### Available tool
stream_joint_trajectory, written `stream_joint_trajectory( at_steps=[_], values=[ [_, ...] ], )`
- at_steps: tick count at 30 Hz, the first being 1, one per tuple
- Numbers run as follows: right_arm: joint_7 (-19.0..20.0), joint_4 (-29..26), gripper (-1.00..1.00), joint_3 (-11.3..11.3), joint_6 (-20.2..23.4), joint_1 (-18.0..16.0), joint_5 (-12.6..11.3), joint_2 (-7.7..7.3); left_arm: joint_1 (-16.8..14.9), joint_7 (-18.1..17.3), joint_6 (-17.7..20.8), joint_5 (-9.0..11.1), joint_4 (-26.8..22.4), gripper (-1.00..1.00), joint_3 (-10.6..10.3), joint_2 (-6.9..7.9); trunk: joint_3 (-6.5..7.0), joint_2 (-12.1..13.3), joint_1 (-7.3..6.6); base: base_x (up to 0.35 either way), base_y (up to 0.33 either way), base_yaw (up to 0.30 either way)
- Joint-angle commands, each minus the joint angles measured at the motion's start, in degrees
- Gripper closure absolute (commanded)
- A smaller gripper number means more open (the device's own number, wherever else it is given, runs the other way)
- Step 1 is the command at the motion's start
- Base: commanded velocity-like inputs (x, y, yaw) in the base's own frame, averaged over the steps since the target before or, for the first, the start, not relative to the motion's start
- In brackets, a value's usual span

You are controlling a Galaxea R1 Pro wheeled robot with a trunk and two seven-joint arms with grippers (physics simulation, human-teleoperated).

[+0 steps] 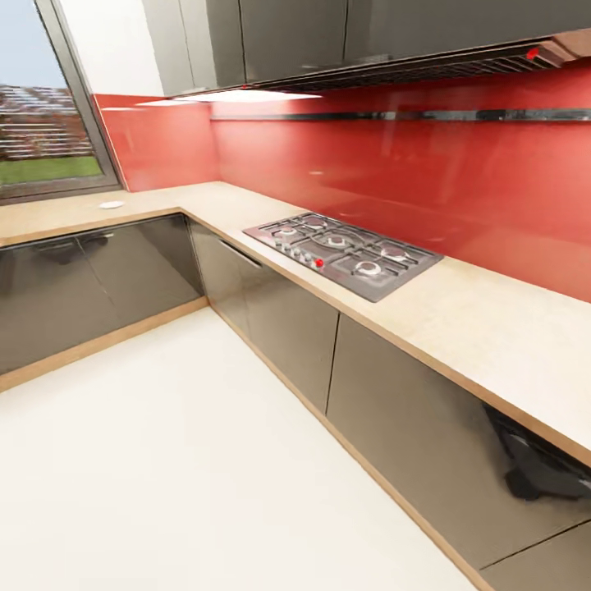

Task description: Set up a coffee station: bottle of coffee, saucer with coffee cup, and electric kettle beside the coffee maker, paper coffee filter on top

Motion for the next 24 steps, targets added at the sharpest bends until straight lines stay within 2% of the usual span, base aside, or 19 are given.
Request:
stream_joint_trajectory(
  at_steps=[1,13,24],
  values=[
    [0.1,0.0,-1.00,0.0,-0.2,0.0,0.0,0.00,0.0,0.0,-0.1,0.3,0.0,-1.00,-0.1,0.01,-0.11,0.0,0.03,0.274,0.221,0.212],
    [0.0,0.0,-1.00,0.0,-0.2,0.0,0.0,0.00,0.0,0.0,-0.1,0.3,0.0,-1.00,-0.1,0.01,-0.95,0.0,0.03,0.293,0.178,0.212],
    [0.0,0.0,-1.00,0.0,-0.2,0.0,0.0,0.03,0.0,0.0,-0.1,0.3,0.0,-1.00,-0.1,0.01,-1.73,0.0,0.03,0.329,0.068,0.212]
  ],
)
